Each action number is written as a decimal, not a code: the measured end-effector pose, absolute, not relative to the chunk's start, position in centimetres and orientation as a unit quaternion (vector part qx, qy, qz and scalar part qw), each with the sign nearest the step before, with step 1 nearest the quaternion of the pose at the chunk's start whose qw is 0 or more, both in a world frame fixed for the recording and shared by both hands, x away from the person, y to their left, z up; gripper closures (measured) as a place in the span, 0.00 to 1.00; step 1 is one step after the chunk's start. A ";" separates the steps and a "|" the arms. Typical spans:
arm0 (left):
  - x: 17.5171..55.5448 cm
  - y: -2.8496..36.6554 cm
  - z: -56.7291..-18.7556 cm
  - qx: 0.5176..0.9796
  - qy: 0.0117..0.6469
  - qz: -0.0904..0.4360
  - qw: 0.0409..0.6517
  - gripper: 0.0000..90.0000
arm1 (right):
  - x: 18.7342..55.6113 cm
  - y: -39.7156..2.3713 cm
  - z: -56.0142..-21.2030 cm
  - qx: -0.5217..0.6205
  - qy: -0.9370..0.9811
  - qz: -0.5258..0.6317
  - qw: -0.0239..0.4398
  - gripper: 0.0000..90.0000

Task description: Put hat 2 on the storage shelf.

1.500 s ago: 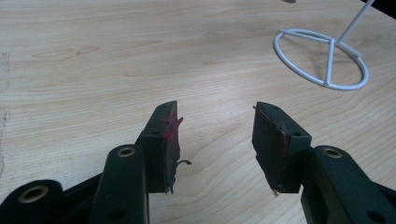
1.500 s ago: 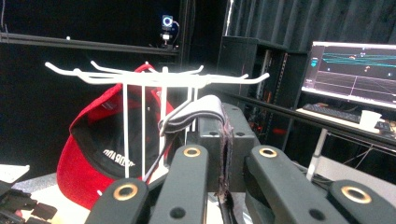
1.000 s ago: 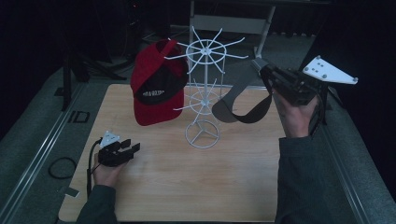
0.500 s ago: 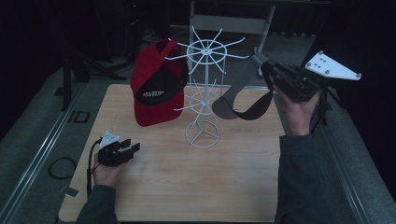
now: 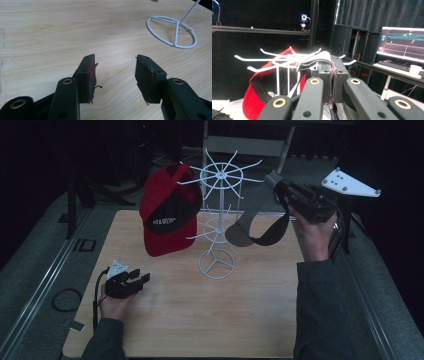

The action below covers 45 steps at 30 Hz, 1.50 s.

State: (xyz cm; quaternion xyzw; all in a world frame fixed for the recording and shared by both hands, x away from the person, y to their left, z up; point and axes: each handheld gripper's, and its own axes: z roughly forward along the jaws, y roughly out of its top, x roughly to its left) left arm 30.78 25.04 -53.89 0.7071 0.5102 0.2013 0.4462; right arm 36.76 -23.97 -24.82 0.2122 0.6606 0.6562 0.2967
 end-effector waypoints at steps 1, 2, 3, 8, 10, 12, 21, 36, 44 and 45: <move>30.8 25.0 -53.9 0.707 0.511 0.201 0.447 0.58 | 36.9 -23.9 -24.8 0.214 0.662 0.656 0.294 0.98; 30.8 25.0 -53.9 0.707 0.510 0.201 0.447 0.57 | 37.1 -23.9 -24.9 0.215 0.663 0.656 0.291 0.98; 30.8 25.0 -53.9 0.707 0.511 0.201 0.447 0.57 | 37.3 -23.9 -24.9 0.217 0.664 0.655 0.288 0.98; 30.8 25.0 -53.9 0.707 0.510 0.200 0.447 0.57 | 37.9 -23.5 -25.1 0.223 0.673 0.644 0.287 0.98; 30.8 25.0 -53.9 0.707 0.510 0.200 0.447 0.57 | 38.2 -23.3 -25.2 0.225 0.676 0.641 0.285 0.98; 30.8 25.0 -53.9 0.707 0.510 0.200 0.447 0.57 | 38.3 -23.1 -25.3 0.226 0.680 0.637 0.284 0.98; 30.9 25.0 -53.9 0.708 0.510 0.199 0.446 0.57 | 38.8 -22.2 -26.0 0.228 0.694 0.626 0.275 0.98; 30.8 25.0 -53.9 0.708 0.509 0.200 0.447 0.57 | 39.4 -22.0 -27.6 0.245 0.695 0.633 0.236 0.92; 30.9 24.9 -53.9 0.709 0.509 0.200 0.446 0.57 | 39.4 -23.4 -28.4 0.275 0.678 0.640 0.234 0.78; 30.9 24.9 -53.9 0.709 0.509 0.199 0.446 0.57 | 39.5 -23.6 -28.5 0.279 0.676 0.641 0.234 0.77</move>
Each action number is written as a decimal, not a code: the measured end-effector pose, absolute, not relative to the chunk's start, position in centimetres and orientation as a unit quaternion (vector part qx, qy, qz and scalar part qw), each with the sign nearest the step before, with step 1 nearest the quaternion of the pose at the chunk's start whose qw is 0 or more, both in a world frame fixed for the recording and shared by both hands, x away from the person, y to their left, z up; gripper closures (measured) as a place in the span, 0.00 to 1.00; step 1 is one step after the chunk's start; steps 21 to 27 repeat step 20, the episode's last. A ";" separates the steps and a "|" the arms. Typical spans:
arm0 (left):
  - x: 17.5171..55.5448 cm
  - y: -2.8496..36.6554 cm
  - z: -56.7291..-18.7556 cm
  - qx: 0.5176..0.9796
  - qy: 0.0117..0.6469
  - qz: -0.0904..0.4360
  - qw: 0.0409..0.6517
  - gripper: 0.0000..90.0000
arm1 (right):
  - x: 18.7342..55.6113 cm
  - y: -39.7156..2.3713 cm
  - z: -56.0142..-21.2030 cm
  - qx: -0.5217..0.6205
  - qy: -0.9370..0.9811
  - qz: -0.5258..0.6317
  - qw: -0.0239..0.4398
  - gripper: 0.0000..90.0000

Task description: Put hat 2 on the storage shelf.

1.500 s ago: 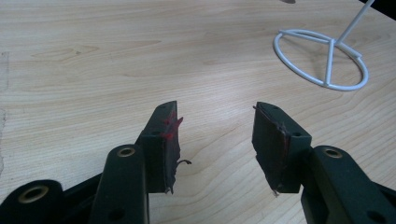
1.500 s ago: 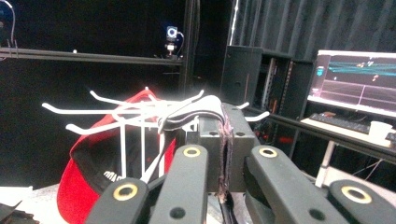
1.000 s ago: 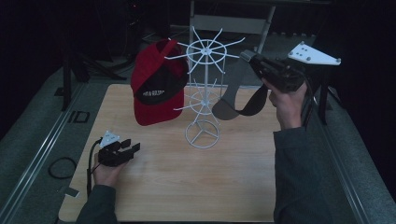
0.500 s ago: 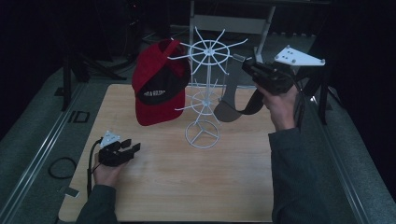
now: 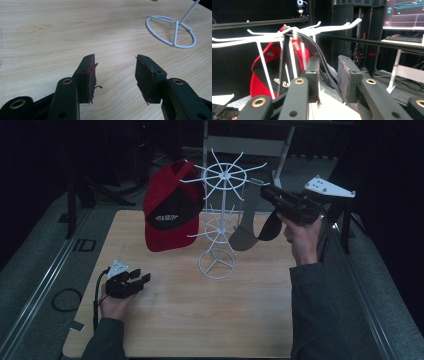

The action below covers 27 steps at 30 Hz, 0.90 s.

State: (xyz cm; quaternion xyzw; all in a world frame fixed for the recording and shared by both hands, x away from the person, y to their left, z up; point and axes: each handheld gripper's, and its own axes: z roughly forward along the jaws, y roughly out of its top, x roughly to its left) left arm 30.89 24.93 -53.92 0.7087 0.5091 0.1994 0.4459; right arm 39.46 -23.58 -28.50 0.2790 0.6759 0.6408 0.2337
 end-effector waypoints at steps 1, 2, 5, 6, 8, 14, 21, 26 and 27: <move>30.9 24.9 -53.9 0.708 0.509 0.199 0.446 0.57 | 39.5 -23.8 -28.6 0.282 0.674 0.641 0.235 0.74; 30.9 24.9 -53.9 0.708 0.509 0.199 0.446 0.57 | 39.5 -23.8 -28.6 0.282 0.674 0.641 0.235 0.74; 30.9 24.9 -54.0 0.709 0.508 0.199 0.446 0.57 | 39.4 -24.9 -28.9 0.297 0.663 0.644 0.239 0.65; 30.9 24.9 -54.0 0.709 0.508 0.199 0.446 0.57 | 39.3 -25.1 -28.9 0.300 0.660 0.645 0.241 0.64; 31.0 24.8 -54.0 0.710 0.508 0.199 0.446 0.57 | 39.1 -25.5 -28.9 0.306 0.656 0.645 0.247 0.61; 30.9 24.8 -54.0 0.710 0.507 0.199 0.445 0.57 | 39.0 -26.2 -29.1 0.322 0.649 0.637 0.263 0.59; 30.9 24.8 -54.0 0.709 0.509 0.199 0.446 0.57 | 39.0 -26.6 -29.5 0.332 0.646 0.633 0.267 0.59; 30.9 24.8 -54.0 0.709 0.509 0.199 0.446 0.57 | 39.0 -26.6 -29.5 0.332 0.646 0.633 0.267 0.59; 30.9 24.8 -54.0 0.709 0.509 0.199 0.446 0.57 | 39.0 -26.6 -29.5 0.332 0.646 0.633 0.267 0.59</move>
